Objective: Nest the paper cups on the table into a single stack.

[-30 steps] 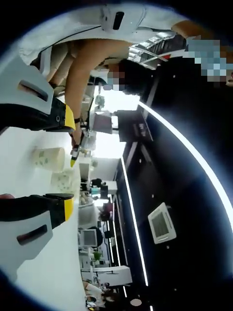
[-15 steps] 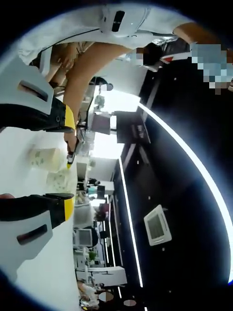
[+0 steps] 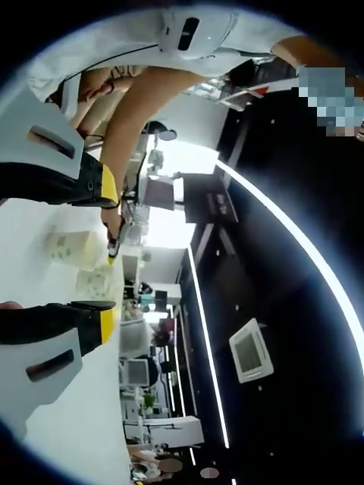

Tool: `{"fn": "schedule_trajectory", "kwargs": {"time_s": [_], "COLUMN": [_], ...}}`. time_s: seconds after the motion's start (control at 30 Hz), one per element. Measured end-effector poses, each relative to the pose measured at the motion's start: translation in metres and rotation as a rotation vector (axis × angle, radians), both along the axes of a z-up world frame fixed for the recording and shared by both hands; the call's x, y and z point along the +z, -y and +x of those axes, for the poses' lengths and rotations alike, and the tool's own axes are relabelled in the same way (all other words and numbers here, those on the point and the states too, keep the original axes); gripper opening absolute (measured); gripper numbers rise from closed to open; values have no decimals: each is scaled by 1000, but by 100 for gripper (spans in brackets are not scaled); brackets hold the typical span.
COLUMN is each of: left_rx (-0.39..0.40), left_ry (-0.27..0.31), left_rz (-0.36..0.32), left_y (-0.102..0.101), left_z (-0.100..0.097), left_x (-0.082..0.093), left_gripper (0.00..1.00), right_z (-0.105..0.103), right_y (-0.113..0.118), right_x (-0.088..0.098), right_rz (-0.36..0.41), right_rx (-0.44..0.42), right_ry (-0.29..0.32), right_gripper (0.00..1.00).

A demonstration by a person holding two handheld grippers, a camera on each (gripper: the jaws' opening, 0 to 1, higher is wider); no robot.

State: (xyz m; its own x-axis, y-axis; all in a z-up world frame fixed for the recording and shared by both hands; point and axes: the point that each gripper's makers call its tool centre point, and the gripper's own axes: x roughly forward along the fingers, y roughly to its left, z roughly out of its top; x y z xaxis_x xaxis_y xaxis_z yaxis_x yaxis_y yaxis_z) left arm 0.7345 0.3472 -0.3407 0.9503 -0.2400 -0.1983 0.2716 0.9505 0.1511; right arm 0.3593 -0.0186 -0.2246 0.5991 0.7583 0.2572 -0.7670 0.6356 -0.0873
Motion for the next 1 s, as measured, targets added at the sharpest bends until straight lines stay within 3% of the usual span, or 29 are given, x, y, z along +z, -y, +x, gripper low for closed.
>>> {"fn": "schedule_trajectory", "kwargs": {"time_s": [0.17,0.27,0.37,0.53,0.77,0.93,1.0], "left_rx": [-4,-11,-20,-19,-16,-2,0], "left_ry": [10,-8,-12,-23,-45,-60,-64], "left_rz": [3,-8,11,-4,-48,-72,-82], "left_y": [-5,-1,4,4,-8,-22,-27], "left_z": [2,10,13,12,-1,-19,-35], "left_x": [4,-1,-2,0,8,21,29], "left_gripper": [1,14,4,3,2,2,1], "right_z": [3,4,4,6,8,8,8], "right_y": [1,1,5,9,4,-2,-4], "right_x": [-3,-4,0,1,-1,-4,-5], "right_rz": [8,-2,7,7,11,23,30], "right_rx": [7,3,-5,-19,-1,20,30], "right_ry": [-12,-14,-6,-7,-15,-25,-28], "right_gripper": [52,52,52,52,52,52,52]}}
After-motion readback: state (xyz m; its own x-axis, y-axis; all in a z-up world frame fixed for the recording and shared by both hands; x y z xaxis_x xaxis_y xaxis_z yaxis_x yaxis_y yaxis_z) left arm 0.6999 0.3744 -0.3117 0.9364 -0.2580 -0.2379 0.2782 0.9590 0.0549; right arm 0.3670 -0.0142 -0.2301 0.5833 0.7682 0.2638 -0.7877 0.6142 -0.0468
